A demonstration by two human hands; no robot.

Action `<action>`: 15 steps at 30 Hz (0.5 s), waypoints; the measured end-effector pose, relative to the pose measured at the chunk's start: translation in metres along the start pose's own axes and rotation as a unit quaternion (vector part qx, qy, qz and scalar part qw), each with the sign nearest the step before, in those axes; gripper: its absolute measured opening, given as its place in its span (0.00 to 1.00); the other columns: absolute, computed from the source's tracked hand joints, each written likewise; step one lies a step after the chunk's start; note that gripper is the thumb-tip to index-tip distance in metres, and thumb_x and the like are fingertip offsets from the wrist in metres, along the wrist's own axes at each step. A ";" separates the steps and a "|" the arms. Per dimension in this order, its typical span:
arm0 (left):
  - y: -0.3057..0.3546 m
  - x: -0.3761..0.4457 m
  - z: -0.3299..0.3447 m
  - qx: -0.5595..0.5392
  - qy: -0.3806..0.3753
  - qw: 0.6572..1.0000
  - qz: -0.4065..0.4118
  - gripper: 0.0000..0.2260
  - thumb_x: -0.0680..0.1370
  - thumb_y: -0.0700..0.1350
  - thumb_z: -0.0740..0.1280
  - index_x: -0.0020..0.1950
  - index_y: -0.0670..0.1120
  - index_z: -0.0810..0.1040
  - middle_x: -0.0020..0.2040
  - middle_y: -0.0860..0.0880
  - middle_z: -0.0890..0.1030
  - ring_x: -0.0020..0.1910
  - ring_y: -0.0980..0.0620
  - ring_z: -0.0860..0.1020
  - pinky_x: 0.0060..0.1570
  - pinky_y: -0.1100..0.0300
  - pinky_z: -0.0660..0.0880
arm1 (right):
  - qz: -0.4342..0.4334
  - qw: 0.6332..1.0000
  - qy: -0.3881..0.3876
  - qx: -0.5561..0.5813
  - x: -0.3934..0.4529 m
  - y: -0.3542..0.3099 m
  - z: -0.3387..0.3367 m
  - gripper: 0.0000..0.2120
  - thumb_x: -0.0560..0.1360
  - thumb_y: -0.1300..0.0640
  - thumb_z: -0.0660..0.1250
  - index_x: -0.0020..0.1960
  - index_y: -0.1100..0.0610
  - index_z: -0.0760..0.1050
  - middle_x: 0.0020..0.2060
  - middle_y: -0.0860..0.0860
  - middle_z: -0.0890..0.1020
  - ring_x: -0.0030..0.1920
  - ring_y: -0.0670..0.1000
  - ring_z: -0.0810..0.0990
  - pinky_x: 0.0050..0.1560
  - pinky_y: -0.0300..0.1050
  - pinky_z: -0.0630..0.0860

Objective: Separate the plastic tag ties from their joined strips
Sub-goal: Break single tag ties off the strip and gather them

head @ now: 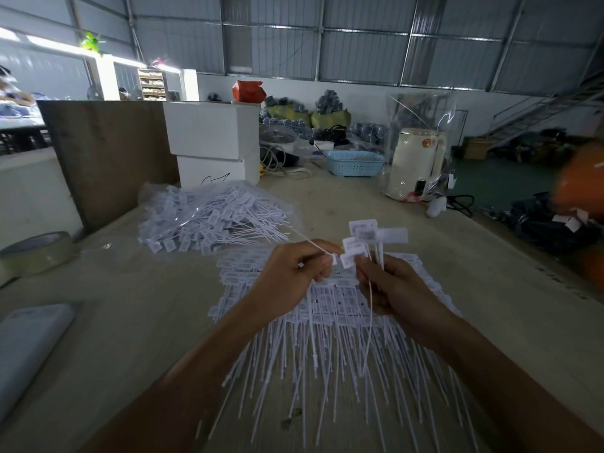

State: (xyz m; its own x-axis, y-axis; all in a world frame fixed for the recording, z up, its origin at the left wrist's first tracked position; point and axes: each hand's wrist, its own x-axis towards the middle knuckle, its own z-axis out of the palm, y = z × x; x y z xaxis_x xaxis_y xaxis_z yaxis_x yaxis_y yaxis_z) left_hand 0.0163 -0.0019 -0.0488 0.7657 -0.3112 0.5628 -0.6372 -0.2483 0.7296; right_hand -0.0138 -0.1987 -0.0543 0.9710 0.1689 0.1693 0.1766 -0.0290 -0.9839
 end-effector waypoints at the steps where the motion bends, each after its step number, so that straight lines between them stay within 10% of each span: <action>1: 0.000 0.000 0.000 0.006 -0.005 1.000 0.001 0.09 0.80 0.33 0.65 0.55 0.38 0.83 0.37 0.48 0.81 0.33 0.61 0.77 0.36 0.71 0.71 | 0.006 1.000 -0.003 0.002 0.001 0.000 0.000 0.17 0.82 0.48 0.61 0.37 0.55 0.70 0.28 0.51 0.61 0.26 0.48 0.57 0.26 0.39 0.58; 10: 0.004 -0.003 0.000 0.075 -0.014 0.997 0.033 0.12 0.80 0.38 0.67 0.62 0.44 0.82 0.45 0.54 0.79 0.43 0.60 0.77 0.42 0.70 0.69 | 0.020 0.999 0.011 0.047 -0.001 -0.001 0.002 0.20 0.83 0.47 0.58 0.36 0.52 0.77 0.36 0.56 0.80 0.32 0.52 0.78 0.31 0.46 0.75; 15: 0.006 -0.004 0.001 0.069 -0.022 0.996 0.044 0.13 0.80 0.37 0.66 0.65 0.43 0.80 0.48 0.57 0.79 0.44 0.62 0.77 0.44 0.72 0.68 | 0.021 0.999 -0.004 0.046 -0.001 -0.001 -0.002 0.16 0.83 0.46 0.58 0.45 0.57 0.72 0.28 0.51 0.66 0.25 0.49 0.59 0.26 0.40 0.61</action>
State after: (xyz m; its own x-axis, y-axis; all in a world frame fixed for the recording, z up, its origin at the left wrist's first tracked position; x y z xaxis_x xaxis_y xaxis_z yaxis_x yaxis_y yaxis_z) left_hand 0.0088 -0.0026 -0.0468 0.7030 -0.3775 0.6027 -0.7107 -0.3414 0.6151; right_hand -0.0146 -0.2011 -0.0533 0.9756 0.1778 0.1287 0.1207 0.0551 -0.9912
